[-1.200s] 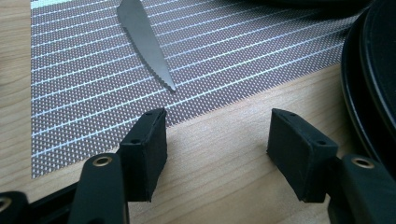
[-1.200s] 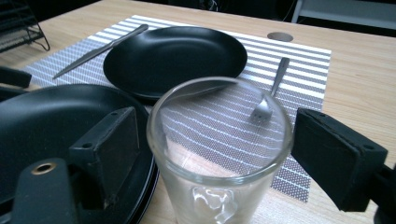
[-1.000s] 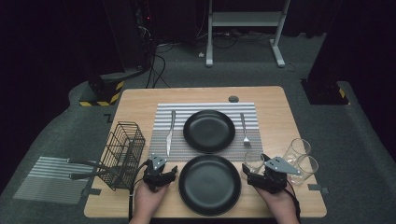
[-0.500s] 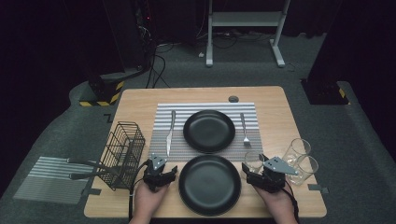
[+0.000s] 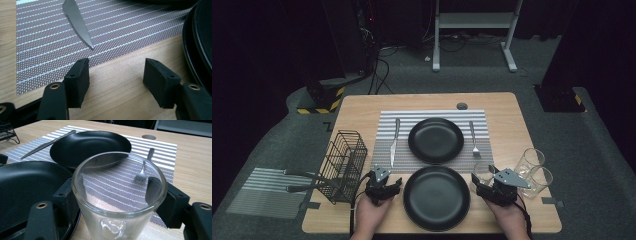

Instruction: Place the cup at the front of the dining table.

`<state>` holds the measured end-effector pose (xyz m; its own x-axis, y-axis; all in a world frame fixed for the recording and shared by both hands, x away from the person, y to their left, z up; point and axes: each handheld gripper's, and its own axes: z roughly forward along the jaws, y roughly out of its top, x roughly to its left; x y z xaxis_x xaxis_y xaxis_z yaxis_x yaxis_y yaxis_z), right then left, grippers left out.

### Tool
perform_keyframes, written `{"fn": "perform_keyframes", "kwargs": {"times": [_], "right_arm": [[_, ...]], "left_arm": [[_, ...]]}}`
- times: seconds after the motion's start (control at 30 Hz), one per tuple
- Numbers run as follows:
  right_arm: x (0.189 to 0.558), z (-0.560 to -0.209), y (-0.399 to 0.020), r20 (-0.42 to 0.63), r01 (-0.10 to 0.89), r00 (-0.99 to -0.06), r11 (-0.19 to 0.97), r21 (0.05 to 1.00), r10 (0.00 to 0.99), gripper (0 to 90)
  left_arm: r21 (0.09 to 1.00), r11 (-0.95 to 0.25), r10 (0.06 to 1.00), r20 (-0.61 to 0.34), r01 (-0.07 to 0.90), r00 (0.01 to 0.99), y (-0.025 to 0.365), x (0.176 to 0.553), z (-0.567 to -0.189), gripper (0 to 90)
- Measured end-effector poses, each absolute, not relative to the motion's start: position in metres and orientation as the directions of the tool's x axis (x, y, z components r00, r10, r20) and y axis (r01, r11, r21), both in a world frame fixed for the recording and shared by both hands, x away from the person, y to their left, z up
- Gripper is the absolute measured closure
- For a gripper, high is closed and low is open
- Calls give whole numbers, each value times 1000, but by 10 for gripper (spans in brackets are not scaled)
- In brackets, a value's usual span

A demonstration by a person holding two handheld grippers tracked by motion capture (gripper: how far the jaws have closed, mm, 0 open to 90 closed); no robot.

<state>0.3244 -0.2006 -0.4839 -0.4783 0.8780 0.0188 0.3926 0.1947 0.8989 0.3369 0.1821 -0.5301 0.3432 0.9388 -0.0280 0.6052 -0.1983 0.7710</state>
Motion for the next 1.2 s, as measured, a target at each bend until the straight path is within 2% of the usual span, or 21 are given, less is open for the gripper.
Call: {"fn": "perform_keyframes", "kwargs": {"times": [0.4, 0.93, 1.2], "right_arm": [[325, -483, -201, 16, 396, -489, 205, 895, 872, 284], [326, -480, -201, 19, 410, -495, 213, 887, 869, 287], [322, -468, -202, 8, 367, -500, 204, 907, 866, 286]], "left_arm": [[768, -235, 930, 0, 596, 367, 184, 338, -529, 377], [770, -205, 937, -24, 604, 349, 182, 337, -530, 377], [770, -202, 938, -27, 605, 347, 182, 337, -530, 377]]}}
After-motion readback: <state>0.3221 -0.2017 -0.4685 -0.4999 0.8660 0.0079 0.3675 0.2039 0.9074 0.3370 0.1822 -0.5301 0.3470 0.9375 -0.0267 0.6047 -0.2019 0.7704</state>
